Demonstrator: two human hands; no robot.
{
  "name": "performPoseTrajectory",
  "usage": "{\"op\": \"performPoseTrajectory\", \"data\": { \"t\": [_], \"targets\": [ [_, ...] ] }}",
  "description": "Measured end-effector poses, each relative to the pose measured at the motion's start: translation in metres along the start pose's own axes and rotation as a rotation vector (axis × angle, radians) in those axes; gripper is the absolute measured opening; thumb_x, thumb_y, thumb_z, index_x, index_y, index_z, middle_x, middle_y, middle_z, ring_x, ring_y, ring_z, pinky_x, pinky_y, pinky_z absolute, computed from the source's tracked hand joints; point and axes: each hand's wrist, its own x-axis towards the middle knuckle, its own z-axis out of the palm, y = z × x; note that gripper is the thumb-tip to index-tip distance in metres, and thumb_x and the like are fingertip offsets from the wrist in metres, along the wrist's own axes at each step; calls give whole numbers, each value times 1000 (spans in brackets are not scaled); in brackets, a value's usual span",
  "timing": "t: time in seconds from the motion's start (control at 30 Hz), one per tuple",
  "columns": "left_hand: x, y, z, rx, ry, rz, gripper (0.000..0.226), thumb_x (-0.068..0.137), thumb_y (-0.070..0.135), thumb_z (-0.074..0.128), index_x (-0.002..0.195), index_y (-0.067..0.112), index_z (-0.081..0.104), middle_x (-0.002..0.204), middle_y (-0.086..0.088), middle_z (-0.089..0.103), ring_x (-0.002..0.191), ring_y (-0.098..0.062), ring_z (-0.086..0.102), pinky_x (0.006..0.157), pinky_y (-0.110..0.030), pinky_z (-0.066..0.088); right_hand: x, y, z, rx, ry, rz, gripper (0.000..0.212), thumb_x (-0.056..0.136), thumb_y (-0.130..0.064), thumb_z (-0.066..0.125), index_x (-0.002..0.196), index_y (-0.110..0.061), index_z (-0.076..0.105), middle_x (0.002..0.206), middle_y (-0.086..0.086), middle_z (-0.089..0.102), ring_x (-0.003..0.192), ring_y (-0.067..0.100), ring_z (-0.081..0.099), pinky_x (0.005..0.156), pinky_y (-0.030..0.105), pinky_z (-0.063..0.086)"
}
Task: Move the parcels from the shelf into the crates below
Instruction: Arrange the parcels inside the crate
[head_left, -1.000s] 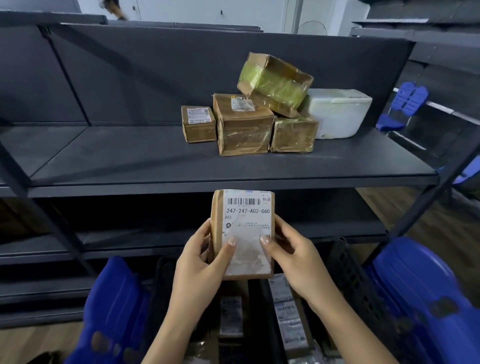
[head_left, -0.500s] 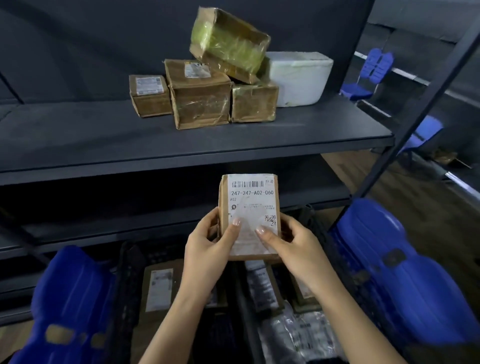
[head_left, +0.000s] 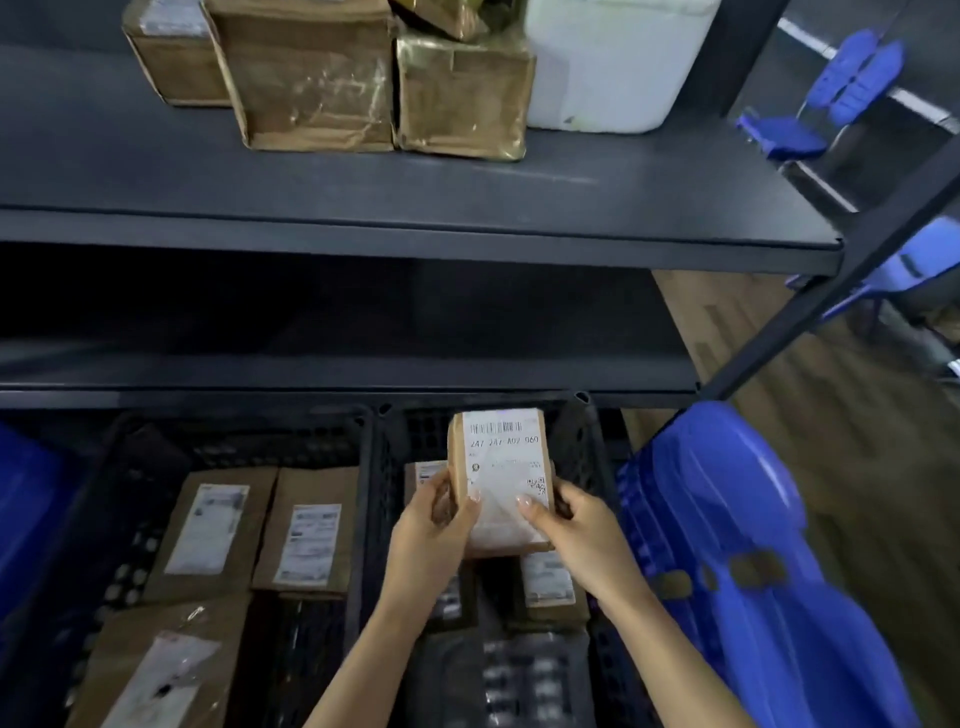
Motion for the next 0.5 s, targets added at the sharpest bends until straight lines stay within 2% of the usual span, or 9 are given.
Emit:
{"op": "performPoseTrajectory", "data": {
  "t": [0.07, 0.17, 0.23, 0.3, 0.37, 0.43, 0.5],
  "targets": [
    [14, -17, 13, 51, 17, -49, 21, 91, 31, 60, 106, 45, 54, 92, 27, 64, 83, 12, 63, 64, -11, 53, 20, 18, 2, -43, -35, 39, 41, 87, -44, 63, 124, -27, 60, 108, -18, 69, 93, -10, 62, 77, 10, 49],
    [36, -39, 29, 82, 21, -122, 23, 92, 25, 58, 112, 36, 55, 98, 19, 67, 87, 2, 63, 73, -19, 54, 47, 43, 6, -92, -70, 52, 42, 87, -43, 63, 125, -25, 60, 96, -25, 65, 84, -19, 57, 64, -1, 42],
    [50, -51, 37, 75, 31, -185, 30, 92, 30, 58, 121, 31, 54, 108, 10, 68, 96, -9, 65, 77, -26, 53, 63, 55, 10, -133, -94, 60, 43, 88, -45, 62, 126, -27, 58, 97, -27, 63, 84, -20, 56, 61, -2, 41],
    [63, -62, 43, 57, 68, -251, 40, 92, 35, 57, 129, 23, 51, 113, 4, 67, 103, -17, 63, 79, -28, 52, 84, 62, 13, -192, -138, 56, 44, 89, -46, 59, 130, -31, 54, 104, -25, 63, 89, -14, 57, 64, 3, 42],
    [75, -70, 47, 39, 125, -287, 41, 92, 35, 57, 129, 17, 53, 112, 1, 66, 106, -19, 63, 80, -29, 52, 111, 64, 16, -256, -205, 44, 41, 89, -44, 59, 129, -33, 54, 107, -23, 64, 93, -8, 59, 70, 9, 43],
    [89, -79, 49, 22, 172, -302, 36, 92, 34, 58, 121, 12, 58, 101, 0, 68, 99, -21, 65, 76, -31, 53, 138, 62, 21, -290, -261, 42, 38, 88, -41, 61, 126, -33, 57, 110, -18, 66, 95, -1, 62, 77, 17, 49],
    [103, -85, 50, -13, 216, -321, 31, 91, 33, 59, 112, 10, 60, 90, 4, 66, 88, -17, 65, 65, -27, 49, 162, 62, 27, -346, -284, 28, 37, 85, -42, 65, 121, -32, 61, 110, -13, 68, 96, 4, 64, 85, 25, 53]
  ]
}}
